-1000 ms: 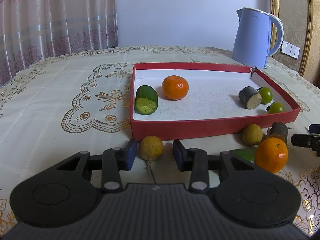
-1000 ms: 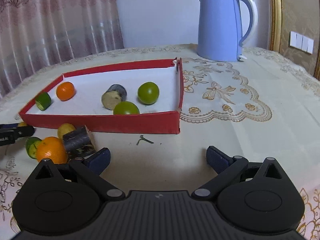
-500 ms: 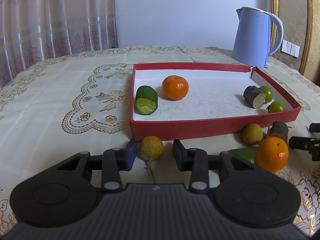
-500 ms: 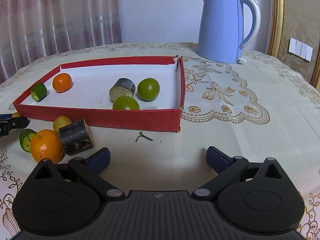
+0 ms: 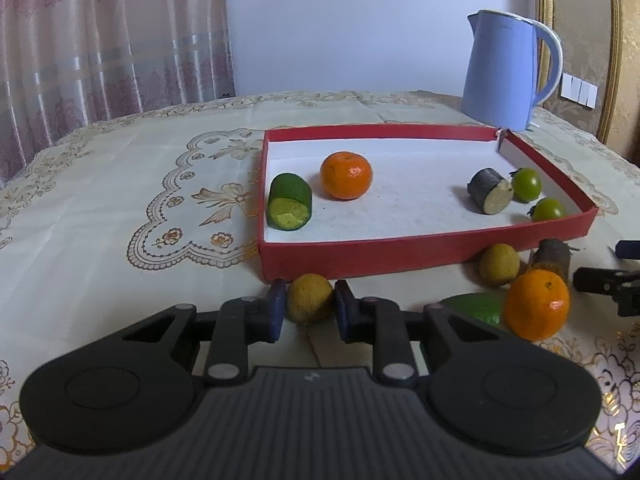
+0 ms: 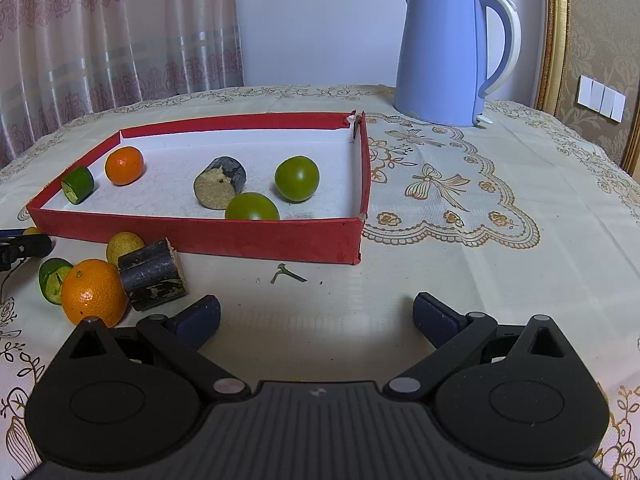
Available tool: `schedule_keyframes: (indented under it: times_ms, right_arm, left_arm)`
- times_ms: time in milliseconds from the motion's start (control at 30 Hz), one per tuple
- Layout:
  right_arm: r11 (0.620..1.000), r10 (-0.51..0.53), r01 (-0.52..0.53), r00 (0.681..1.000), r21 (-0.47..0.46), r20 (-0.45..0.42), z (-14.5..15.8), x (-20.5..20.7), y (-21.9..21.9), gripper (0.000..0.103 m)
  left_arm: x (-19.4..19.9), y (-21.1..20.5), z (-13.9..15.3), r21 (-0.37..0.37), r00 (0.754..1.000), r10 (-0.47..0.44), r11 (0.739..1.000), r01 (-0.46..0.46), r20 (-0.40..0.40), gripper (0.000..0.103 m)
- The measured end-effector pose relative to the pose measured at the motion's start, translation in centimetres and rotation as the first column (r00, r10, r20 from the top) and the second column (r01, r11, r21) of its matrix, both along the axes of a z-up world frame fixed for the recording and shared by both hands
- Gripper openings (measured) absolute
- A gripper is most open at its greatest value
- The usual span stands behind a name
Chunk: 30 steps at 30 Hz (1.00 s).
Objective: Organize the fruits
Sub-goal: 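Carry the brown round fruit into the tray and open the left tool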
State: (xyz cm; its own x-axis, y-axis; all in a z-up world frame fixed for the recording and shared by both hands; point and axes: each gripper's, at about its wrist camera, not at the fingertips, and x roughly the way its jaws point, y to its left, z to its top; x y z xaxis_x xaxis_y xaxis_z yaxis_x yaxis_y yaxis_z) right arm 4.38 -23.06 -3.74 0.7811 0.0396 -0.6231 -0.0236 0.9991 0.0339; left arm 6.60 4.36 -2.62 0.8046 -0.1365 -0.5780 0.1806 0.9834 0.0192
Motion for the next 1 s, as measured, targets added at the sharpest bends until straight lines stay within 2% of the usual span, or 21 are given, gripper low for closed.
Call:
schedule_keyframes:
  times_ms: [233,400,500,633,833,900,967,1000]
  right_arm:
    - [1.000,0.000,0.000,1.000,0.000,0.000,0.0,0.0,0.0,0.103]
    - [1.000,0.000,0.000,1.000,0.000,0.000,0.0,0.0,0.0,0.103]
    - [1.000,0.000,0.000,1.000,-0.001,0.000,0.0,0.0,0.0,0.103]
    - [1.000,0.000,0.000,1.000,-0.001,0.000,0.0,0.0,0.1,0.103]
    - [1.000,0.000,0.000,1.000,-0.001,0.000,0.0,0.0,0.0,0.103]
    - [1.000,0.000,0.000,1.000,-0.001,0.000,0.0,0.0,0.0,0.103]
    - [1.000,0.000,0.000,1.000,-0.001,0.000,0.0,0.0,0.0,0.103]
    - [1.000,0.000,0.000,1.000,-0.001,0.000,0.0,0.0,0.0,0.103]
  left_arm:
    - [-0.7,-0.7,2.7,-0.019,0.997,-0.047,0.999,0.048,0.057,0.023]
    - [1.4,-2.2,4.2,-0.001,0.994,-0.079,0.997,0.079,0.076,0.023]
    - [4.0,-2.7,3.9,-0.019,0.997,-0.077,0.997,0.077,0.033,0.023]
    - [6.7,-3.3,2.8,0.005,0.998,-0.065,0.998,0.065,-0.003,0.023]
    - [8.8,-3.7,1.6,0.020,0.997,-0.067,0.997,0.068,-0.038,0.023]
    - [9.2,-4.0,1.1,0.048,0.998,-0.056,0.997,0.058,-0.039,0.023]
    - [9.4,-4.0,0.7,0.052,0.998,-0.049,0.997,0.051,-0.040,0.028]
    - [9.3,-4.0,0.7,0.050,0.998,-0.053,0.997,0.054,-0.028,0.037]
